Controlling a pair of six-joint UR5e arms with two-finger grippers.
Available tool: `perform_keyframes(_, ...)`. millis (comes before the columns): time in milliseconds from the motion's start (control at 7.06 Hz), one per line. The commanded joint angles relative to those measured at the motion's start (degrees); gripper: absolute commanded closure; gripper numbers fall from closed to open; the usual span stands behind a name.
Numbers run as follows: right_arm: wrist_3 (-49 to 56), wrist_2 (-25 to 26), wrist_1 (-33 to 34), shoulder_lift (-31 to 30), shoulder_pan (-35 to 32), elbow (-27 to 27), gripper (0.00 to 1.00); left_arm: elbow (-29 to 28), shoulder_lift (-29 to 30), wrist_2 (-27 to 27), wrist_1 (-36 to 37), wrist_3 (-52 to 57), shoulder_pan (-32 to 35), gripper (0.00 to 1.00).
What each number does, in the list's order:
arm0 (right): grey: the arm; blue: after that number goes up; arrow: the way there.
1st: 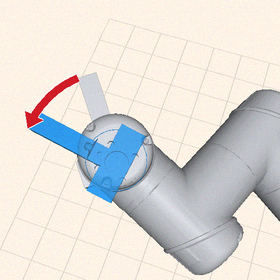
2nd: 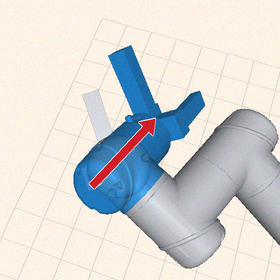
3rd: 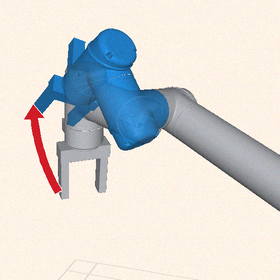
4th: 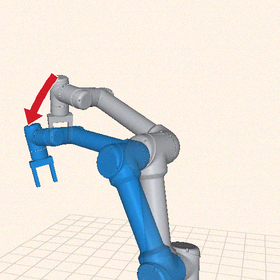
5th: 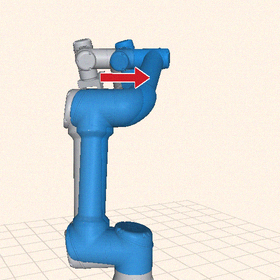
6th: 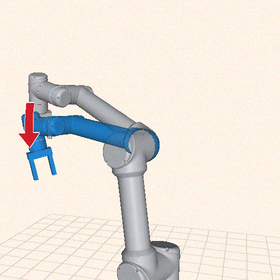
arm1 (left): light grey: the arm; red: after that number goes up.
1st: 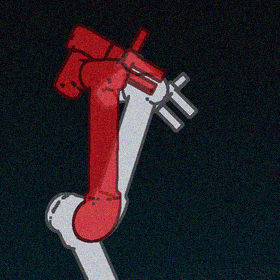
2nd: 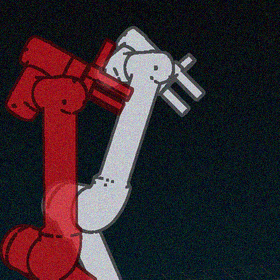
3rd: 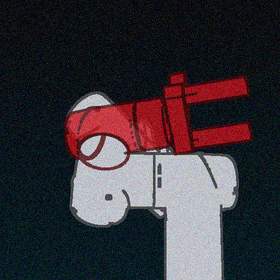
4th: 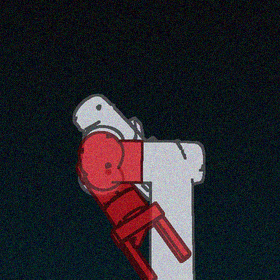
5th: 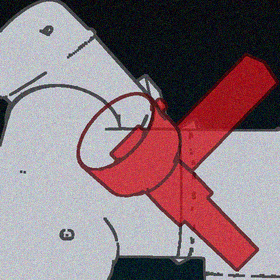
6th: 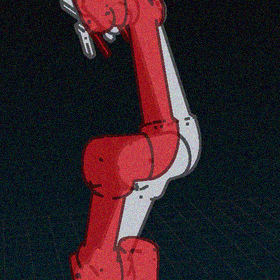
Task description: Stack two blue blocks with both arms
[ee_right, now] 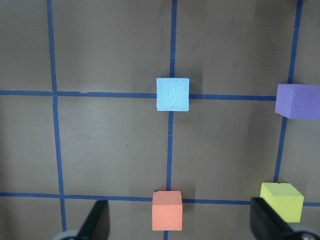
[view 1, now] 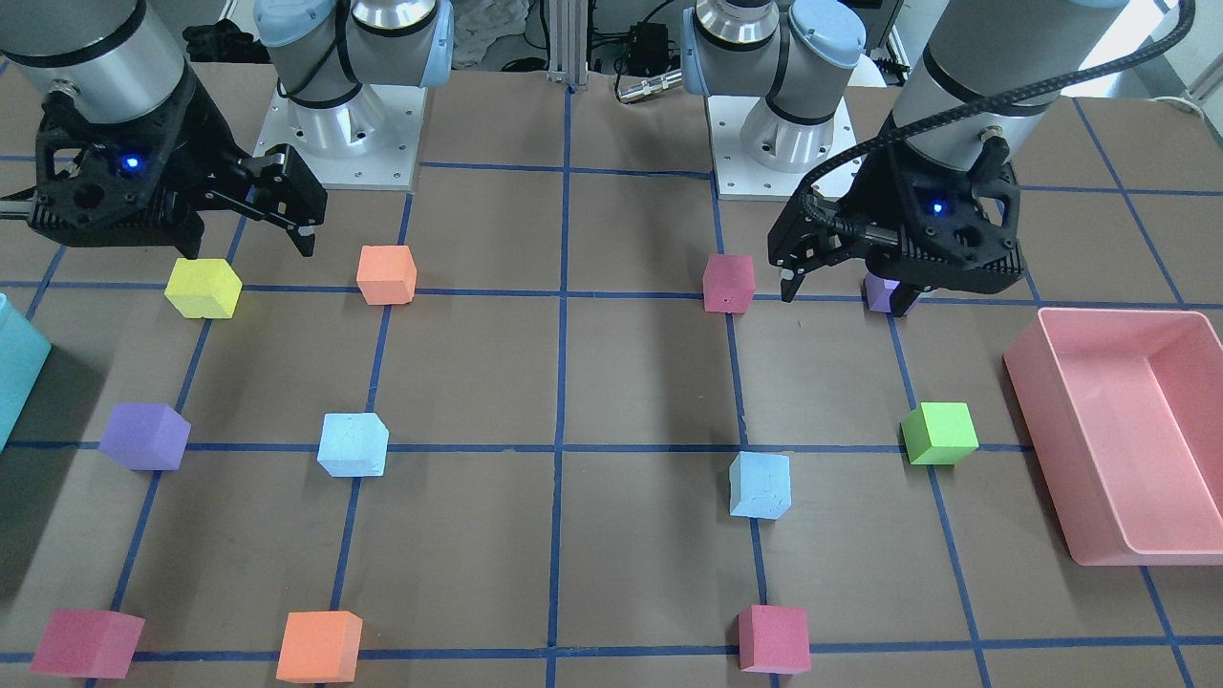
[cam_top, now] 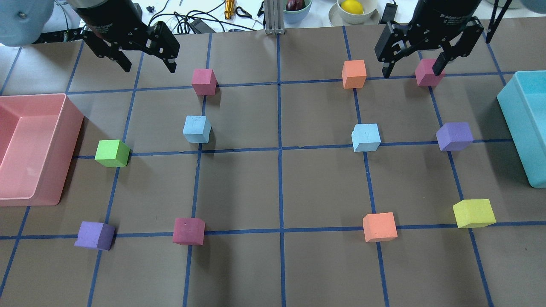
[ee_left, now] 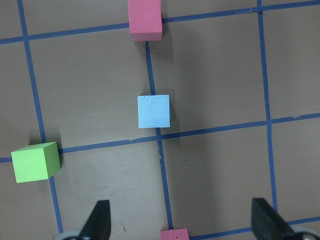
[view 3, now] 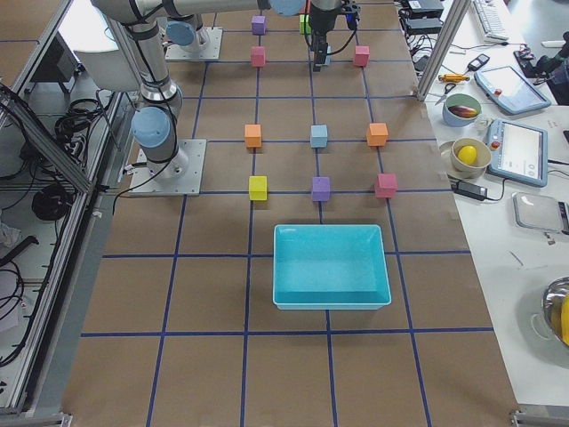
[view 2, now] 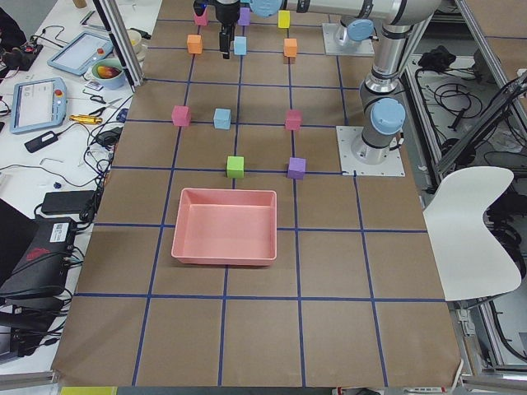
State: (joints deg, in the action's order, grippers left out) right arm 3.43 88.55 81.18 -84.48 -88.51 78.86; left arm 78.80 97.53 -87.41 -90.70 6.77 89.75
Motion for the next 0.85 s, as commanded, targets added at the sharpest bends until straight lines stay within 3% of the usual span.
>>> perform_keyframes(0, 0.0, -0.1, -0.1, 0.0, 0.0, 0.1, 0.0, 0.2, -0.1, 0.0, 0.0, 0.0, -0.1, 0.0)
perform_keyframes(708, 0.1, -0.3, -0.3, 0.0, 0.0, 0.1, 0.0, 0.6, -0.2, 0.0, 0.0, 0.0, 0.0, 0.0)
